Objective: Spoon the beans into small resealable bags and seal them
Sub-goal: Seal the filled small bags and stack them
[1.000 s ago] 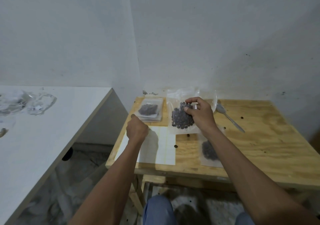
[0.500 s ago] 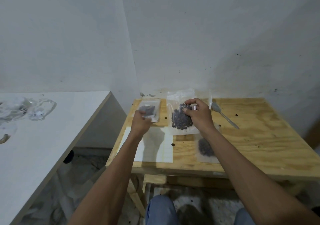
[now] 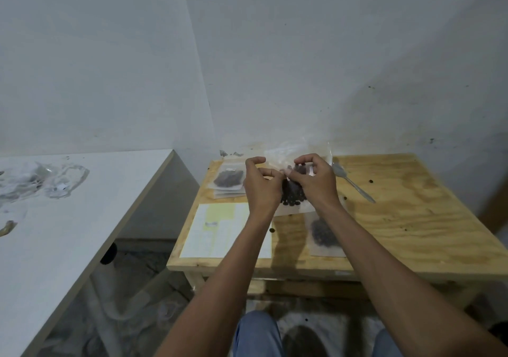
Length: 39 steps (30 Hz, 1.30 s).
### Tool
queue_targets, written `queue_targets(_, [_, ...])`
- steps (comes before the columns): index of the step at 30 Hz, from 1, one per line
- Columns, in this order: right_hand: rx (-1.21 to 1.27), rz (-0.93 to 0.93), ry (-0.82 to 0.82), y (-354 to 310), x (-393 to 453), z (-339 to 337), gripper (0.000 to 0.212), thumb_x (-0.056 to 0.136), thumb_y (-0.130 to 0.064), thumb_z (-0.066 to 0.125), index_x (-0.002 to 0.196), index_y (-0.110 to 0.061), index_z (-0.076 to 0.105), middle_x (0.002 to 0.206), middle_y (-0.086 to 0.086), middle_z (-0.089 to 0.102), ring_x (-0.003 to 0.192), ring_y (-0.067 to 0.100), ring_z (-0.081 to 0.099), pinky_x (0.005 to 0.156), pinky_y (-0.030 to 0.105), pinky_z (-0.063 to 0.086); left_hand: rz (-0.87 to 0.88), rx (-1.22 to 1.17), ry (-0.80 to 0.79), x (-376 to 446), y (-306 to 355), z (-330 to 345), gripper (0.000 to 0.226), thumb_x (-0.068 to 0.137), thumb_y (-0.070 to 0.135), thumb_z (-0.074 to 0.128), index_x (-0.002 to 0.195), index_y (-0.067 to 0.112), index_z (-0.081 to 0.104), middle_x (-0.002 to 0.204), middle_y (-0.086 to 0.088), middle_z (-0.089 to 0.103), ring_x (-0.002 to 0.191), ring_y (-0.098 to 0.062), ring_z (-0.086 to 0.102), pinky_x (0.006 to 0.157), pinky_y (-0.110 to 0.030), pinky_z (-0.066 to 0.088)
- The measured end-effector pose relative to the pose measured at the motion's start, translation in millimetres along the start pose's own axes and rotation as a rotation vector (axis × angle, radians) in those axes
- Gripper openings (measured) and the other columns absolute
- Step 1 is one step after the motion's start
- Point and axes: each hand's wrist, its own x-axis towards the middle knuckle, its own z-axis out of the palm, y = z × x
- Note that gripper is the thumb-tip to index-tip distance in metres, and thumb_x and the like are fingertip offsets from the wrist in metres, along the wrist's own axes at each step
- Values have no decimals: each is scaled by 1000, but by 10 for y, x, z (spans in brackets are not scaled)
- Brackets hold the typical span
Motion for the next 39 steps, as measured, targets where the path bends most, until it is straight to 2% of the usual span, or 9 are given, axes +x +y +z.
queue_targets(4, [13, 3, 5, 34, 9, -26, 22, 81, -20, 85, 96, -20, 68, 97, -16, 69, 99, 5, 63, 94, 40, 54, 144, 180, 94, -58, -41, 74, 37, 85, 21, 78, 114, 27, 57, 100, 2, 55, 98, -16, 56, 76, -29, 49])
queue_targets(12, [-15, 52, -115, 12, 19, -69, 29, 84, -13, 81, 105, -32, 75, 113, -18, 69, 116, 13, 62, 100, 45, 55, -90, -264, -213, 32, -135, -9, 36, 90, -2, 67, 112, 26, 75, 120, -15, 69, 107, -33, 70, 84, -39, 63])
queue_targets(18, [-51, 78, -40, -7, 24, 112, 32, 78, -7, 84, 98, -30, 77, 106, -13, 73, 90, 30, 68, 84, 43, 61, -138, -285, -156, 106, -229, -48, 42, 89, -5, 67, 114, 28, 73, 119, -14, 72, 109, -30, 71, 91, -41, 61])
queue_targets(20, [-73, 59, -51, -7, 34, 180, 28, 80, -8, 83, 101, -27, 77, 102, -15, 73, 85, 22, 68, 82, 38, 60, -126, -267, -174, 163, -263, -101, 44, 91, -6, 63, 122, 25, 70, 120, -15, 71, 105, -29, 72, 85, -36, 61])
queue_targets(24, [-177, -16, -230, 28, 126, 374, 27, 88, -9, 75, 112, -21, 75, 112, -12, 71, 104, 7, 63, 91, 23, 51, -103, -160, -176, 397, -354, -389, 42, 94, 1, 63, 130, 22, 65, 95, -9, 62, 69, -9, 66, 64, -24, 56])
queue_targets(28, [-214, 67, -277, 47, 293, 766, 37, 88, -13, 77, 125, -21, 70, 120, -7, 66, 109, 12, 57, 83, 20, 45, -82, -71, -96, 741, -443, -719, 39, 86, 10, 76, 124, 18, 70, 117, -6, 68, 103, -12, 67, 84, -26, 58])
queue_targets(33, [-199, 128, -181, 58, 589, 1347, 42, 85, -16, 80, 126, -15, 71, 126, 0, 69, 106, 11, 59, 93, 25, 51, 18, 190, -102, 1259, -585, -958, 29, 87, -1, 69, 113, 10, 76, 98, -7, 74, 72, -4, 65, 70, -22, 52])
queue_targets(35, [-244, 150, -190, 106, 681, 1525, 45, 85, -20, 81, 128, -15, 70, 128, 1, 69, 109, 15, 63, 92, 25, 51, 28, 343, -102, 1462, -649, -986, 29, 88, 2, 68, 114, 10, 76, 89, -3, 70, 59, 5, 58, 63, -9, 44])
queue_targets(39, [-535, 189, -325, 327, 781, 1743, 47, 85, -43, 74, 128, -26, 67, 131, 4, 64, 117, 27, 61, 99, 39, 52, -27, 590, -153, 1750, -910, -984, 29, 89, 12, 69, 117, 11, 75, 105, -5, 73, 79, -13, 67, 74, -8, 46])
